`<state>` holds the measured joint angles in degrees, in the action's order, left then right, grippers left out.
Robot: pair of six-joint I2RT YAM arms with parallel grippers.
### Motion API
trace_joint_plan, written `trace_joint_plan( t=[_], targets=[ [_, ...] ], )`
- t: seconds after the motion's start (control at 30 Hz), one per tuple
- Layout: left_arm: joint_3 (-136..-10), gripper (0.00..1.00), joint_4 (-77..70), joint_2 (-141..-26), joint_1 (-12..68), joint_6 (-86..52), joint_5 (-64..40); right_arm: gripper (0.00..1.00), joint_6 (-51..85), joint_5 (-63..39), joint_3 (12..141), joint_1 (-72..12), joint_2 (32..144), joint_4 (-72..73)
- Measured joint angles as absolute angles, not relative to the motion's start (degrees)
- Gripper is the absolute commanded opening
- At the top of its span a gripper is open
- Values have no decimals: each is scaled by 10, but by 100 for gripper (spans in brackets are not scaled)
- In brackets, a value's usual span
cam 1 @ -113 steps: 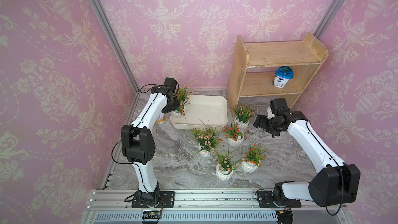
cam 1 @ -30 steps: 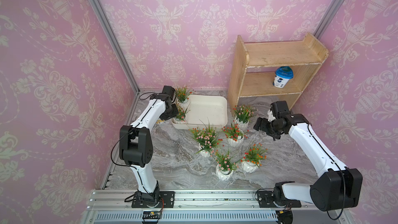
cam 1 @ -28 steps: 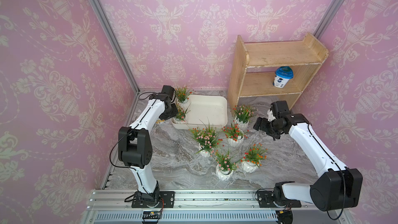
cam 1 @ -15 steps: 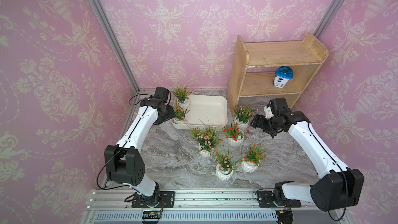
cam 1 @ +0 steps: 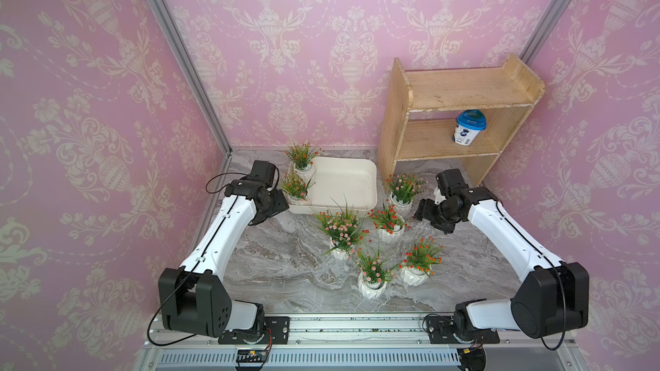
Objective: Put the potted gypsophila into the storage box
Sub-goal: Place the baby's breath potted plant at the storage box.
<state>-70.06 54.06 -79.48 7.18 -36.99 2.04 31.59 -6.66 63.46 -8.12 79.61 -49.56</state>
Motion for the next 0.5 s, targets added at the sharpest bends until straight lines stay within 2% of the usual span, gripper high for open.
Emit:
trace_joint_plan(
  t=[0.17,0.5],
  targets=[
    [-694,76,535,-793,71,-370,19,73,318,-66,620,-81,809,-485],
    [-684,76,532,-791,56,-370,16,76,323,-44,619,-53,812,-478]
  ],
)
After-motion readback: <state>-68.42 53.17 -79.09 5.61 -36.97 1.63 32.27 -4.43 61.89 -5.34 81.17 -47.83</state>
